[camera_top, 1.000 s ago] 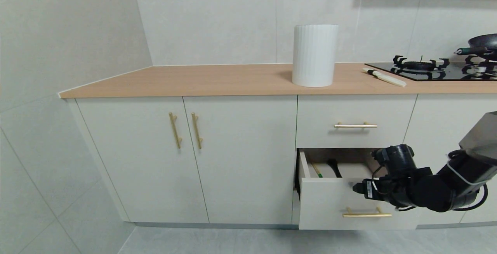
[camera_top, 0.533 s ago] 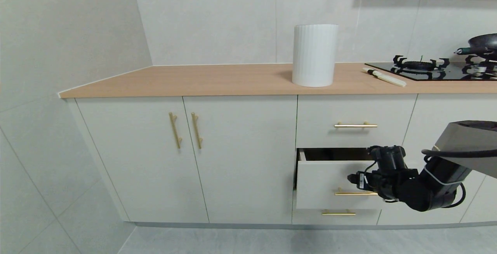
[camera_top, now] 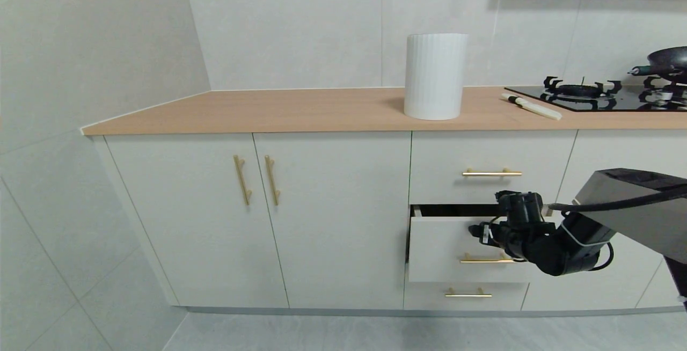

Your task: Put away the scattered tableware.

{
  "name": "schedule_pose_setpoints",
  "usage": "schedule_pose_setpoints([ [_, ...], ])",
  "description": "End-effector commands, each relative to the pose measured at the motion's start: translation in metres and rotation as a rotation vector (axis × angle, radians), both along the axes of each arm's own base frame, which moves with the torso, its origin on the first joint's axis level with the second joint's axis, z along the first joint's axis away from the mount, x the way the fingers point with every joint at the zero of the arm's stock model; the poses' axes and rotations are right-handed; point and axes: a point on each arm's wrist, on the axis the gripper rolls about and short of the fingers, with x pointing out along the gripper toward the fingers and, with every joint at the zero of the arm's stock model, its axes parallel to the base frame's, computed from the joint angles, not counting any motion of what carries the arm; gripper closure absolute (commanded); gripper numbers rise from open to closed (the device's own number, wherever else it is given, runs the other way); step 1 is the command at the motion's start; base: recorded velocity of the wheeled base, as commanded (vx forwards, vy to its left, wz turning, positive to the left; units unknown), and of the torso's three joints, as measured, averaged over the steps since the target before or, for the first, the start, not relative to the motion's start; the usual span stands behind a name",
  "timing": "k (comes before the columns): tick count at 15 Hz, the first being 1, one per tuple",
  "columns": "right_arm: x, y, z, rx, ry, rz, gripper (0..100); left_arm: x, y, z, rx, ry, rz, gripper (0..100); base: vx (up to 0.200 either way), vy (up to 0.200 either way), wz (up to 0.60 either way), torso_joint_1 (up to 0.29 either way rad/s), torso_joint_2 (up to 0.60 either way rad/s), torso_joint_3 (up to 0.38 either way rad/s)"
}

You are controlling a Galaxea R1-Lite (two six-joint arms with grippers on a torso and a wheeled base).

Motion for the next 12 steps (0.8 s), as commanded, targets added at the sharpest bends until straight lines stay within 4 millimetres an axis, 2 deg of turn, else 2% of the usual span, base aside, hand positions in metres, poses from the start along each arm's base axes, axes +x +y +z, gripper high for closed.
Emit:
schedule_pose_setpoints([
  [1, 0.006, 0.0, -0.01, 0.007, -0.005, -0.009, 0, 0.0, 0.0, 0.0, 0.0, -0.001, 0.0, 0, 0.0, 0.0, 0.0, 0.0, 0.0, 0.0],
  [6, 0.018, -0.01, -0.018, 0.019, -0.087, -0.038, 0, 0.0, 0.0, 0.0, 0.0, -0.001, 0.0, 0, 0.0, 0.0, 0.0, 0.0, 0.0, 0.0],
  [8, 0.031, -0.01, -0.021, 0.046, -0.131, -0.115, 0, 0.0, 0.0, 0.0, 0.0, -0.001, 0.0, 0, 0.0, 0.0, 0.0, 0.0, 0.0, 0.0],
  [12, 0.041, -0.011, -0.026, 0.06, -0.154, -0.136, 0, 0.0, 0.0, 0.0, 0.0, -0.001, 0.0, 0, 0.0, 0.0, 0.0, 0.0, 0.0, 0.0],
])
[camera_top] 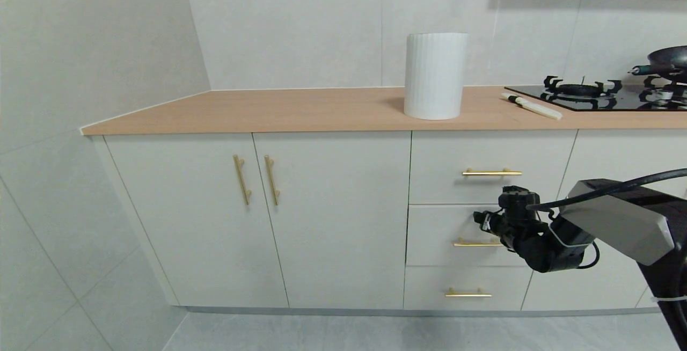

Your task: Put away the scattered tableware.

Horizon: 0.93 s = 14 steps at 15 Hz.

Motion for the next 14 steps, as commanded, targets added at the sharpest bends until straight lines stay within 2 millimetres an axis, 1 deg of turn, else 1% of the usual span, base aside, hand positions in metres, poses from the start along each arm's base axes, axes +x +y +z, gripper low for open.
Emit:
schedule_pose_setpoints([
  [1, 0.006, -0.002, -0.007, 0.007, -0.006, -0.012, 0, 0.0, 0.0, 0.0, 0.0, -0.001, 0.0, 0, 0.0, 0.0, 0.0, 0.0, 0.0, 0.0],
  [4, 0.016, -0.009, -0.009, 0.007, -0.037, -0.06, 0, 0.0, 0.0, 0.0, 0.0, -0.001, 0.0, 0, 0.0, 0.0, 0.0, 0.0, 0.0, 0.0],
  [7, 0.017, -0.009, -0.006, 0.019, -0.046, -0.066, 0, 0.0, 0.0, 0.0, 0.0, -0.001, 0.0, 0, 0.0, 0.0, 0.0, 0.0, 0.0, 0.0],
  [9, 0.013, -0.01, -0.001, 0.017, -0.043, -0.069, 0, 0.0, 0.0, 0.0, 0.0, -0.001, 0.0, 0, 0.0, 0.0, 0.0, 0.0, 0.0, 0.0],
  [10, 0.004, -0.01, 0.005, 0.014, -0.029, -0.069, 0, 0.0, 0.0, 0.0, 0.0, -0.001, 0.0, 0, 0.0, 0.0, 0.0, 0.0, 0.0, 0.0],
  [12, -0.03, -0.009, 0.035, 0.019, 0.007, -0.036, 0, 0.0, 0.0, 0.0, 0.0, -0.001, 0.0, 0, 0.0, 0.0, 0.0, 0.0, 0.0, 0.0],
  [13, -0.05, -0.003, 0.055, 0.023, 0.006, -0.005, 0, 0.0, 0.0, 0.0, 0.0, -0.001, 0.0, 0, 0.0, 0.0, 0.0, 0.0, 0.0, 0.0],
  [14, -0.07, -0.002, 0.076, 0.021, -0.004, 0.005, 0, 0.0, 0.0, 0.0, 0.0, -0.001, 0.0, 0, 0.0, 0.0, 0.0, 0.0, 0.0, 0.0],
])
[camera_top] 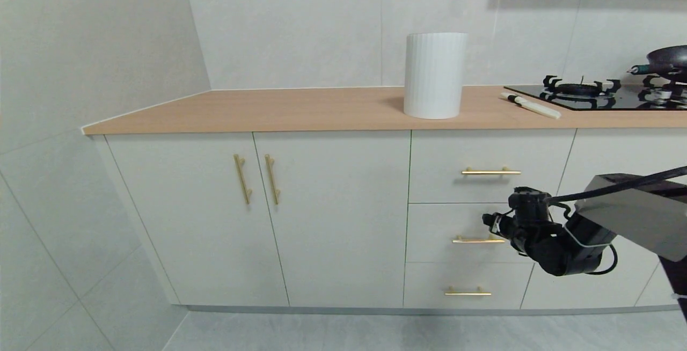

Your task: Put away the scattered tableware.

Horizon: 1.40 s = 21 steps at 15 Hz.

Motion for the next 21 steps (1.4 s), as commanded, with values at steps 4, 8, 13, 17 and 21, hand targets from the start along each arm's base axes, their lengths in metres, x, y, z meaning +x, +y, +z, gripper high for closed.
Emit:
schedule_pose_setpoints([
  [4, -0.118, 0.005, 0.139, 0.018, -0.184, 0.058, 0, 0.0, 0.0, 0.0, 0.0, -0.001, 0.0, 0, 0.0, 0.0, 0.0, 0.0, 0.0, 0.0],
  [8, -0.223, -0.015, 0.181, -0.086, -0.305, 0.017, 0, 0.0, 0.0, 0.0, 0.0, -0.001, 0.0, 0, 0.0, 0.0, 0.0, 0.0, 0.0, 0.0],
  [13, -0.358, -0.051, 0.192, -0.308, -0.456, -0.122, 0, 0.0, 0.0, 0.0, 0.0, -0.001, 0.0, 0, 0.0, 0.0, 0.0, 0.0, 0.0, 0.0],
  [17, -0.449, -0.049, 0.182, -0.364, -0.493, -0.054, 0, 0.0, 0.0, 0.0, 0.0, -0.001, 0.0, 0, 0.0, 0.0, 0.0, 0.0, 0.0, 0.0],
  [21, -0.479, -0.048, 0.16, -0.351, -0.516, 0.037, 0, 0.0, 0.0, 0.0, 0.0, -0.001, 0.0, 0, 0.0, 0.0, 0.0, 0.0, 0.0, 0.0],
])
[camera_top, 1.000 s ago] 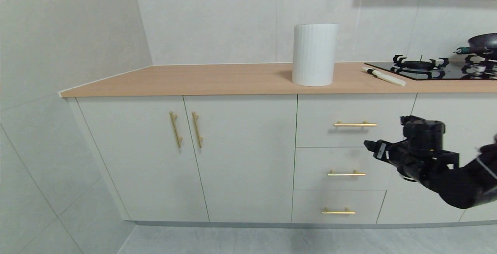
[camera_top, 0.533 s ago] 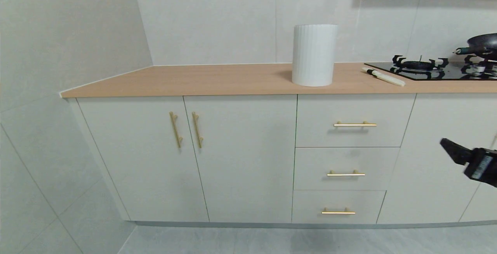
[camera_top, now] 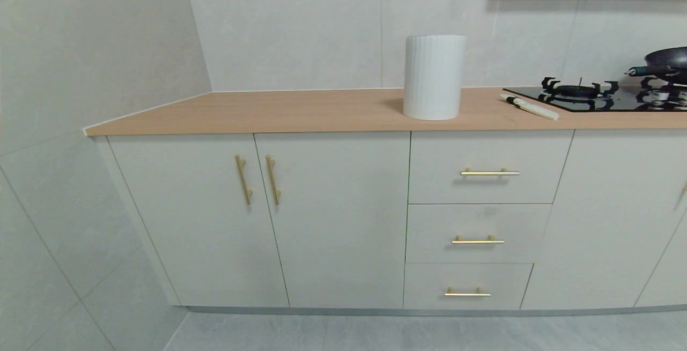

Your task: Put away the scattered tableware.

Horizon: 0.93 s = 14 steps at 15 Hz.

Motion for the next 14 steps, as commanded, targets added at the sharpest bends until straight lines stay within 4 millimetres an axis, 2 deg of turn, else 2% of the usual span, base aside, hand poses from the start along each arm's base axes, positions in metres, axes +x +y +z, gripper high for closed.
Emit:
schedule_pose_setpoints([
  [1, -0.036, 0.001, -0.016, -0.017, -0.166, 0.059, 0, 0.0, 0.0, 0.0, 0.0, -0.001, 0.0, 0, 0.0, 0.0, 0.0, 0.0, 0.0, 0.0],
  [3, -0.034, 0.002, -0.023, -0.015, -0.155, 0.086, 0, 0.0, 0.0, 0.0, 0.0, -0.001, 0.0, 0, 0.0, 0.0, 0.0, 0.0, 0.0, 0.0],
  [6, -0.019, 0.004, -0.052, -0.005, -0.064, 0.154, 0, 0.0, 0.0, 0.0, 0.0, -0.001, 0.0, 0, 0.0, 0.0, 0.0, 0.0, 0.0, 0.0],
  [9, -0.006, 0.006, -0.075, -0.005, -0.072, 0.229, 0, 0.0, 0.0, 0.0, 0.0, -0.001, 0.0, 0, 0.0, 0.0, 0.0, 0.0, 0.0, 0.0],
  [14, -0.005, 0.006, -0.08, -0.007, -0.05, 0.235, 0, 0.0, 0.0, 0.0, 0.0, -0.001, 0.0, 0, 0.0, 0.0, 0.0, 0.0, 0.0, 0.0],
])
